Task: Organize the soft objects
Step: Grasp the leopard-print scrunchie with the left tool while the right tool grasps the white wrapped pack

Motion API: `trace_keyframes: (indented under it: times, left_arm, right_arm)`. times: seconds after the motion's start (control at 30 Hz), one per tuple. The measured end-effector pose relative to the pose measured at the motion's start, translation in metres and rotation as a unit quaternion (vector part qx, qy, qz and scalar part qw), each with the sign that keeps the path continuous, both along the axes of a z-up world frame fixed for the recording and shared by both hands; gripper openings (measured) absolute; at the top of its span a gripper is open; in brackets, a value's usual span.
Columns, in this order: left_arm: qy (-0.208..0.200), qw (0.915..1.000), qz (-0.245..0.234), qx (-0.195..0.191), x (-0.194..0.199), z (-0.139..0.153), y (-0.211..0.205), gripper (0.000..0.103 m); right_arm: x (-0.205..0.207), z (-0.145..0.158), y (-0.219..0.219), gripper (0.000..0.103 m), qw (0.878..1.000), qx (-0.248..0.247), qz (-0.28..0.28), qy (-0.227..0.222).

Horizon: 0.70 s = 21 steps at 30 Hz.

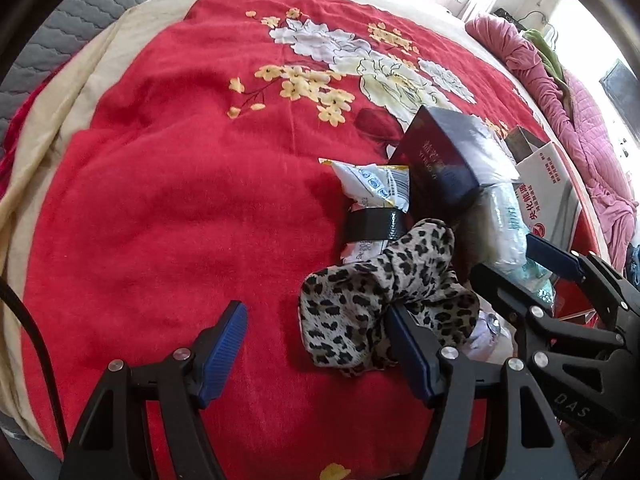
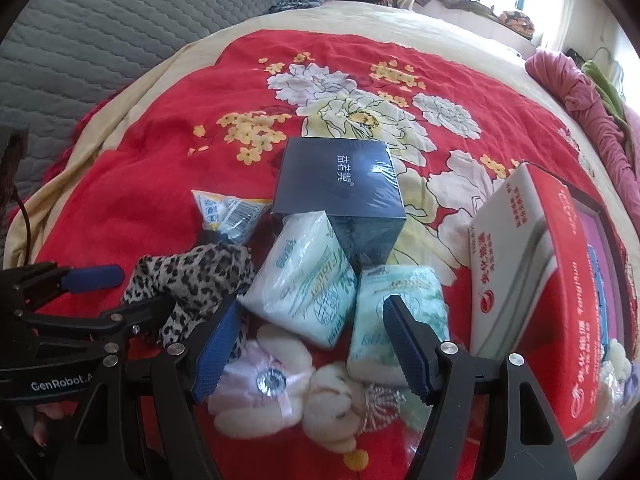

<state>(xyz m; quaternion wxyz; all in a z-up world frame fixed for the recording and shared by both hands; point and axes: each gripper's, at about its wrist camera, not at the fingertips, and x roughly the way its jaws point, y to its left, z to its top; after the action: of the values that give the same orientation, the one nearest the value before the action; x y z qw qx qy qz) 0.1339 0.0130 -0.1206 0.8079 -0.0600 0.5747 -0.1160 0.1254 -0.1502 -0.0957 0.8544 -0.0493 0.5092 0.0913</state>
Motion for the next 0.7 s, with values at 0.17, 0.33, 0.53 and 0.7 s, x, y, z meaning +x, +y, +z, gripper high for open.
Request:
trace_keyframes:
  times: [0.17,0.33,0.53,0.7]
  left_arm:
    - [0.0,0.9999,0.0,-0.011,0.003,-0.004,0.0,0.07]
    - [-0.002,0.9995,-0.005,-0.033,0.003,-0.004,0.001,0.054]
    - [-0.003,0.9983,-0.02,-0.055,0.0,0.0,-0.005,0.018]
    - [-0.016,0.998,-0.021,-0.058,-0.007,0.012,-0.004,0.013]
  right_arm:
    - [0.006,-0.003,-0.006,0.053,1.0,0.021,-0.014,0.0]
    - [0.004,-0.001,-0.014,0.024,0.999,0.036,-0.026,0.0]
    - [-0.004,0.019,-0.022,0.019,0.997,0.06,-0.03,-0.026]
    - [-0.011,0.036,-0.022,0.019,0.996,0.072,-0.023,-0.043]
